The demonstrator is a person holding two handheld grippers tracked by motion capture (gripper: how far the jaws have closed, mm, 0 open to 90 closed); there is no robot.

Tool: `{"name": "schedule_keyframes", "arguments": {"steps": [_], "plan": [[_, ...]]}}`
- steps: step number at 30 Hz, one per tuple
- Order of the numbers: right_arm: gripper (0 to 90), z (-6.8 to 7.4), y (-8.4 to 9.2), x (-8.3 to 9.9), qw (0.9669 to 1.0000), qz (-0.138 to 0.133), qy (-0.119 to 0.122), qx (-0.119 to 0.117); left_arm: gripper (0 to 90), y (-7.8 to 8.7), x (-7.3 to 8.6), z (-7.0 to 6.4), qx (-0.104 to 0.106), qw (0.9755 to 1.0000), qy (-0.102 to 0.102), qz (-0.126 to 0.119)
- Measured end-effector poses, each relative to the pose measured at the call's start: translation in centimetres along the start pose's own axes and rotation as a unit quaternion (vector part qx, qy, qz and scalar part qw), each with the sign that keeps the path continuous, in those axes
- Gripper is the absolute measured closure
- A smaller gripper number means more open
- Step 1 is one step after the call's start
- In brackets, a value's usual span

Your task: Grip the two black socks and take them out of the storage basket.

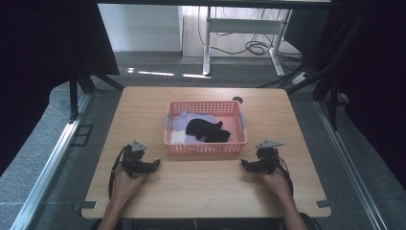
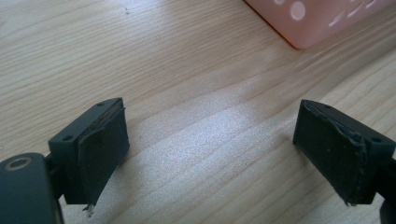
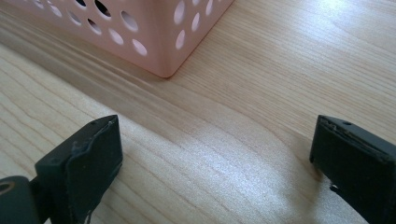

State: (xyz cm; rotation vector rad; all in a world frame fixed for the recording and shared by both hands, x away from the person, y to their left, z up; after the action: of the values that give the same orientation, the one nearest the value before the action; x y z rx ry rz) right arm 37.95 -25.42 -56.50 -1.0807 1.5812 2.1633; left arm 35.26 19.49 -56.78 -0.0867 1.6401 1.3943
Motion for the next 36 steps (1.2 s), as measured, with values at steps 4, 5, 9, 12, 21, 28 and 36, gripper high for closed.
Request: {"name": "schedule_keyframes", "arguments": {"steps": [4, 5, 9, 12, 21, 28, 36], "plan": [[1.7, 0.0, 0.0, 0.0, 1.0, 0.001, 0.001, 0.0, 10.1, 0.0, 0.0, 0.0, 0.0, 1.0, 0.0, 0.0], [1.7, 0.0, 0.0, 0.0, 1.0, 0.001, 0.001, 0.0, 10.1, 0.0, 0.0, 0.0, 0.0, 1.0, 0.0, 0.0], [1.7, 0.0, 0.0, 0.0, 1.0, 0.001, 0.001, 0.0, 10.2, 0.0, 0.0, 0.0, 0.0, 1.0, 0.001, -0.001], [1.7, 0.0, 0.0, 0.0, 1.0, 0.0, 0.0, 0.0, 10.2, 0.0, 0.0, 0.0, 0.0, 1.0, 0.001, -0.001], [1.2, 0.0, 0.0, 0.0, 1.0, 0.002, 0.001, -0.001, 10.1, 0.0, 0.0, 0.0, 0.0, 1.0, 0.001, -0.001], [0.9, 0.0, 0.1, 0.0, 0.9999, 0.011, 0.006, -0.002, 10.2, 0.0, 0.0, 0.0, 0.0, 1.0, 0.001, -0.001], [6.1, -0.3, 1.1, -0.5, 0.9996, 0.027, -0.01, 0.0, 10.2, 0.0, 0.0, 0.0, 0.0, 1.0, 0.001, -0.001]]}}
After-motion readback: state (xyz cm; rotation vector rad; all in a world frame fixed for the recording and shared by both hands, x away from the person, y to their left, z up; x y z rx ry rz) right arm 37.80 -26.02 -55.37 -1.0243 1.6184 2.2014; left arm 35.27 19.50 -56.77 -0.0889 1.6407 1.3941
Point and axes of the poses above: each handheld gripper's, and its own axes: y roughly backward along the jaws, x roughly out of its underside, z roughly to its left, the point moved 3 cm from there along -y, roughly forward along the jaws, and after that the axes turned 11 degrees about -y, right-handed, at the moved point
